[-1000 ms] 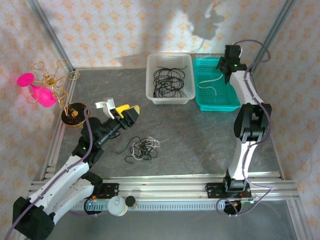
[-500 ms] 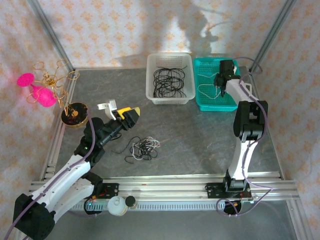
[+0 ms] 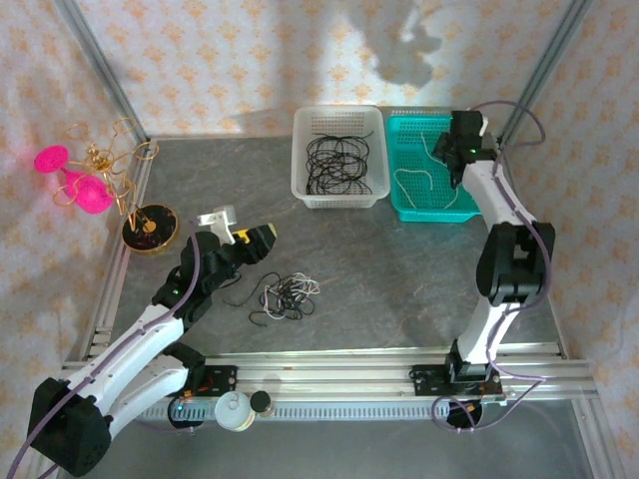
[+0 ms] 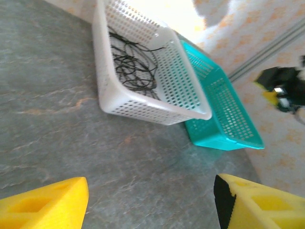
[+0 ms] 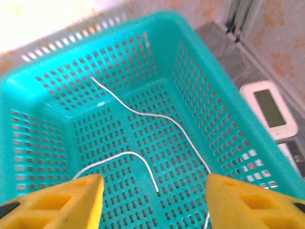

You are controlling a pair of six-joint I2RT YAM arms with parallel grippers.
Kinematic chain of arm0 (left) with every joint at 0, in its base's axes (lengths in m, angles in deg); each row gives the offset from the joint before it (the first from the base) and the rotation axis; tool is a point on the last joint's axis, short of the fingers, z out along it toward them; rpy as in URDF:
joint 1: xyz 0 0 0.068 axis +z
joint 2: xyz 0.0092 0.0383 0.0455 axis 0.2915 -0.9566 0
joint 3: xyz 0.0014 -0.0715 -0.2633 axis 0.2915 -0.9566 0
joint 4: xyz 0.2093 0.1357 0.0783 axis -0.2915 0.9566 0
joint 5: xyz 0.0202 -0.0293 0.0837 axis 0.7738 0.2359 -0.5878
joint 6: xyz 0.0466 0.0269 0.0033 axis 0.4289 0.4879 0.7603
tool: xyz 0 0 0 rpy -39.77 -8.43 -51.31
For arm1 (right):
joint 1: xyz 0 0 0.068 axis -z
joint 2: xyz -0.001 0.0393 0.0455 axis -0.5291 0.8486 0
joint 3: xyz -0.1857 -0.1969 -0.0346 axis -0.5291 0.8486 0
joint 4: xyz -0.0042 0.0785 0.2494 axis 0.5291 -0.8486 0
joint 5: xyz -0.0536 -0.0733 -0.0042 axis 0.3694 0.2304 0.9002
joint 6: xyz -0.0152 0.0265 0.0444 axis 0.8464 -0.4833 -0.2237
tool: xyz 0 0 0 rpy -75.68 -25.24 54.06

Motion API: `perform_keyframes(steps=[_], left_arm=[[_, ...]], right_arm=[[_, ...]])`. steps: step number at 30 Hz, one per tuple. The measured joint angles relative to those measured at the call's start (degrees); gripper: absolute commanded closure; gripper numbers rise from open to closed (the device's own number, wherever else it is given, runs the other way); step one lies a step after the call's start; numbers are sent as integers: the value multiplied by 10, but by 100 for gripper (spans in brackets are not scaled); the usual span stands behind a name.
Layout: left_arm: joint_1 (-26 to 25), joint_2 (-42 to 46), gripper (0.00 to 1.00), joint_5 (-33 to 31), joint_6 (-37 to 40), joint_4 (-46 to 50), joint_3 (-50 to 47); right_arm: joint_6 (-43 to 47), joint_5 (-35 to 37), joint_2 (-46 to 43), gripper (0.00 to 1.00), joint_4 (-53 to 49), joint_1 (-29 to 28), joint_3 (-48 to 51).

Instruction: Untangle the cables

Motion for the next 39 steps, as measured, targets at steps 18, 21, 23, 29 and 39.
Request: perform_keyframes(steps=[18,21,23,29,39], left_arm=[[0,10,25,-244,-96,299,21],[0,10,22,-257,-128,335,12],[0,10,20,-259,-148,354,6],[-2,9,24,-248,-207,388,-26],[-21,-34,41,-220,-265,405,-49]], right_arm=[[-35,-127,-259,41,255,-292,457],[-33,-136,-220,41,292,-320,485],[-33,-144,-199,41,316,-336,491],[-33,-176,-188,41,377,-362,505],[-28,-166,-178,41,404,-363,514]])
